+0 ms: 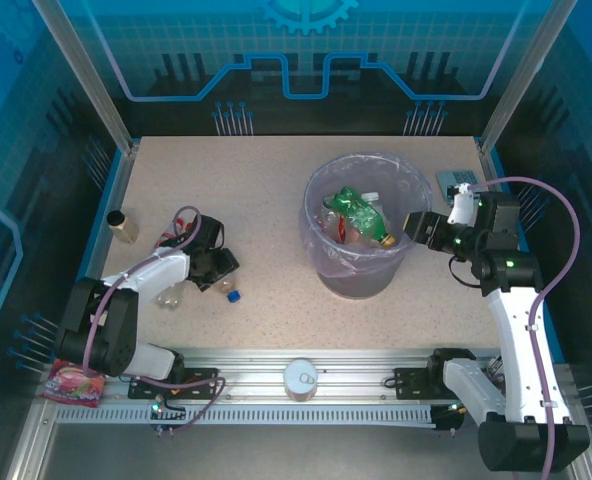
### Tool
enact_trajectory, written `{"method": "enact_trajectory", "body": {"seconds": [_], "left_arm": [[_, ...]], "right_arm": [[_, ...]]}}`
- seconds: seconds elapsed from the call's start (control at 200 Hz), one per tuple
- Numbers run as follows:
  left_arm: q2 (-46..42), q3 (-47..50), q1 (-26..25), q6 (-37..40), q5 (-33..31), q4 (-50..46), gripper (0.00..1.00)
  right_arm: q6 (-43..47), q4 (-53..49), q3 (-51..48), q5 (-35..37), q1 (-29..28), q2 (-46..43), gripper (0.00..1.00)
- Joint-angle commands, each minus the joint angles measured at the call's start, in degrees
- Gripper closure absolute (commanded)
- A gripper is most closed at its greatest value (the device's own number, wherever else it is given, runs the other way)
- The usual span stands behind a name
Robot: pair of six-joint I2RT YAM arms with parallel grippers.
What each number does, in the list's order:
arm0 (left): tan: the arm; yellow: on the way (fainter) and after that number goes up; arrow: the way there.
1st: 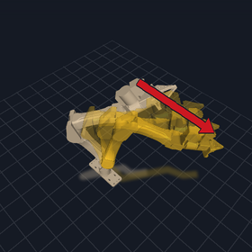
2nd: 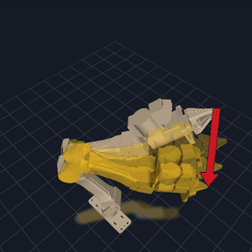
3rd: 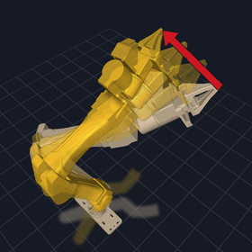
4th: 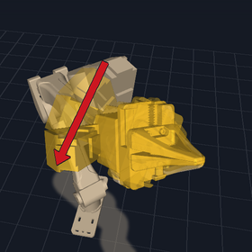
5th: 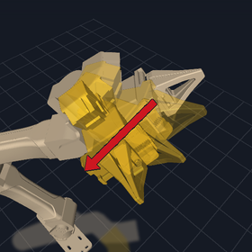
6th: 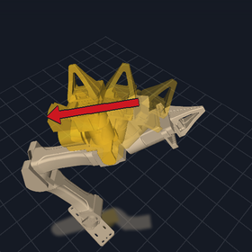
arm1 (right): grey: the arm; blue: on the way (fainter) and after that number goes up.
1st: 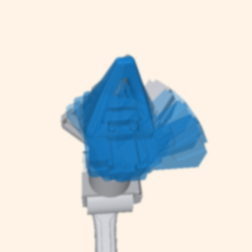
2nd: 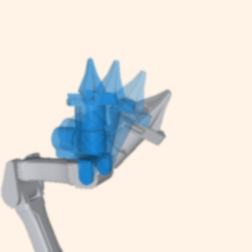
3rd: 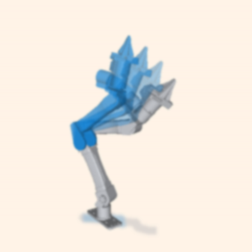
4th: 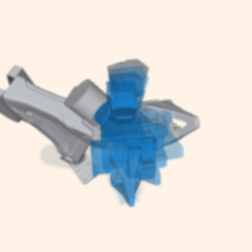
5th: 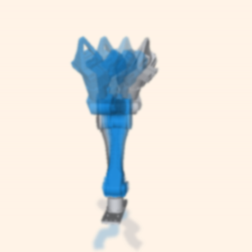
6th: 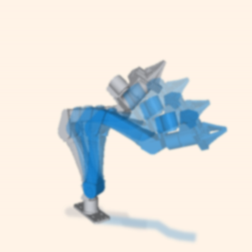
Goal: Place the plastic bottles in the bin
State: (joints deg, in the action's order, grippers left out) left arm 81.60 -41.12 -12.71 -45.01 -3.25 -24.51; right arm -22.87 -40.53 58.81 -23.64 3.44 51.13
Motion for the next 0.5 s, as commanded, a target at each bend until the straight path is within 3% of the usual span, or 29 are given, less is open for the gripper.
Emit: {"method": "enact_trajectory", "body": {"seconds": [0.0,0.26,0.495], "left_arm": [[-0.6,-2.2,-1.0,-0.3,0.3,-0.9,0.37],[-2.5,-5.8,-2.5,0.0,0.6,-2.8,0.41],[-9.7,-12.7,-2.6,2.4,2.2,-7.9,0.42]], "right_arm": [[0.9,-0.6,-0.2,-2.3,0.5,-0.6,0.46],[-2.0,1.6,-1.7,-5.7,-0.2,-0.7,0.46],[-4.3,2.5,-2.0,-2.4,-6.8,-0.6,0.47]]}}
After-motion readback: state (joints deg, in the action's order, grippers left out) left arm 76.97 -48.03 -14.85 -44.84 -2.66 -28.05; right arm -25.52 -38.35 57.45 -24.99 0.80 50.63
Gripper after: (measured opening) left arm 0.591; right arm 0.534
